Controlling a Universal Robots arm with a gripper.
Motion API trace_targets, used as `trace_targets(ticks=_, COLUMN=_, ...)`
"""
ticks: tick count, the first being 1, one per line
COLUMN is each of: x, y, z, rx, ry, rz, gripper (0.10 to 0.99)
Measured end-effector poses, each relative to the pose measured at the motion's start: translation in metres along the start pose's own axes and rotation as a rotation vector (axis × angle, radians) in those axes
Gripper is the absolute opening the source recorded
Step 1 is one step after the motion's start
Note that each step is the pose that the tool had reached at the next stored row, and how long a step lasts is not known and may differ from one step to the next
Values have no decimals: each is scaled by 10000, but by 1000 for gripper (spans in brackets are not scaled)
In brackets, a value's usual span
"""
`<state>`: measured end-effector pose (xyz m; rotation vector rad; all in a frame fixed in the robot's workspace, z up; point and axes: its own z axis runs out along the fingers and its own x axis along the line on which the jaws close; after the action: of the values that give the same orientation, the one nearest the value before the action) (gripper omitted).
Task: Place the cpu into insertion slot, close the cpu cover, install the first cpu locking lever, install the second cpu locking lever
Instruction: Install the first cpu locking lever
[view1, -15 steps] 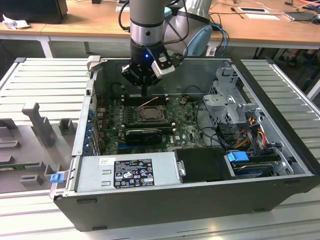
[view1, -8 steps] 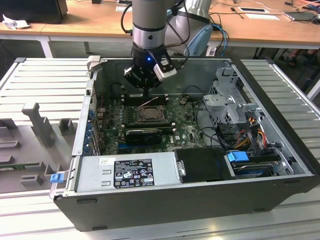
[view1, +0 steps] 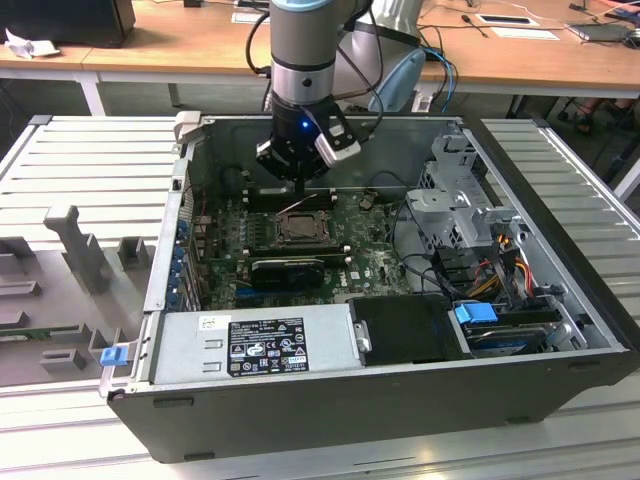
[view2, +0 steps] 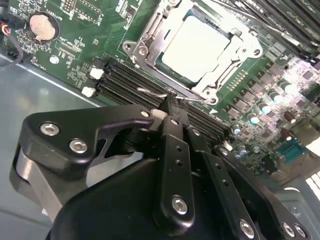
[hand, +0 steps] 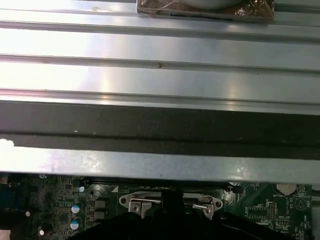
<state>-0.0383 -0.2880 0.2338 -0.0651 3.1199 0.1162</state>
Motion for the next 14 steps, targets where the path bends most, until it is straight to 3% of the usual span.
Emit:
trace_targets(ticks=3, x=-37, y=25, z=53, rx=-1, ry=1, rz=0, gripper=106)
trace_targets(ticks=14, x=-90, y=57, z=105, rx=0, ry=-2, rz=39, gripper=106)
